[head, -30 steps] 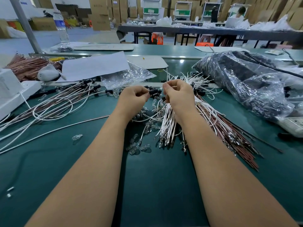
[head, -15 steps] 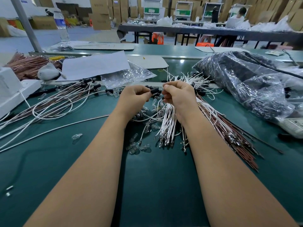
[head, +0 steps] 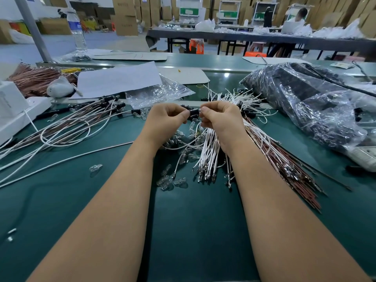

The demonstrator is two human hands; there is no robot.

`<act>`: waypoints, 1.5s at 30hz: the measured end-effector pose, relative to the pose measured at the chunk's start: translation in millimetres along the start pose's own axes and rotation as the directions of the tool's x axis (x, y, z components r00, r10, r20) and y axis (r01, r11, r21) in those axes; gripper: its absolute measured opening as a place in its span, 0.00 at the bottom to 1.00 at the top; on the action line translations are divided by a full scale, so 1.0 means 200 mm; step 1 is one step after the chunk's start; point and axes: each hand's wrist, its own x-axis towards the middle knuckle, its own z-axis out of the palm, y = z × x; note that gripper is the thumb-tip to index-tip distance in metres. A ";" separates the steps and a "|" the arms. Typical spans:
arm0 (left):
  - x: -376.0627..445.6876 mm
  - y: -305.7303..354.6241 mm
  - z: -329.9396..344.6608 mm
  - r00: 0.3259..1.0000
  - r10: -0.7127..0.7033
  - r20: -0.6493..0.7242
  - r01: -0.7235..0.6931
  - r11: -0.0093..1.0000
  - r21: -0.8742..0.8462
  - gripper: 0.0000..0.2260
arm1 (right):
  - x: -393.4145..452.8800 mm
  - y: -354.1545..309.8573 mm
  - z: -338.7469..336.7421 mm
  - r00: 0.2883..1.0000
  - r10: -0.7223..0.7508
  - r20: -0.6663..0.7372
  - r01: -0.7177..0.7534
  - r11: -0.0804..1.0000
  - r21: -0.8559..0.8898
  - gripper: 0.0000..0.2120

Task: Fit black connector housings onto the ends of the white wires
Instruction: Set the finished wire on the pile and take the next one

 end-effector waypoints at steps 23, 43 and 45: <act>0.00 -0.01 0.00 0.998 0.043 -0.043 -0.045 0.998 -0.049 0.03 | 0.01 0.03 0.03 0.999 -0.003 -0.043 -0.001 0.996 -0.090 0.08; -0.01 -0.02 0.00 1.000 0.014 0.013 -0.012 0.991 -0.132 0.02 | -0.02 0.00 0.03 0.993 0.119 0.009 -0.119 0.978 0.171 0.07; -0.01 -0.02 0.01 1.000 0.028 0.012 -0.026 0.988 -0.152 0.02 | -0.02 0.00 0.03 0.991 0.135 0.006 -0.133 0.969 0.208 0.08</act>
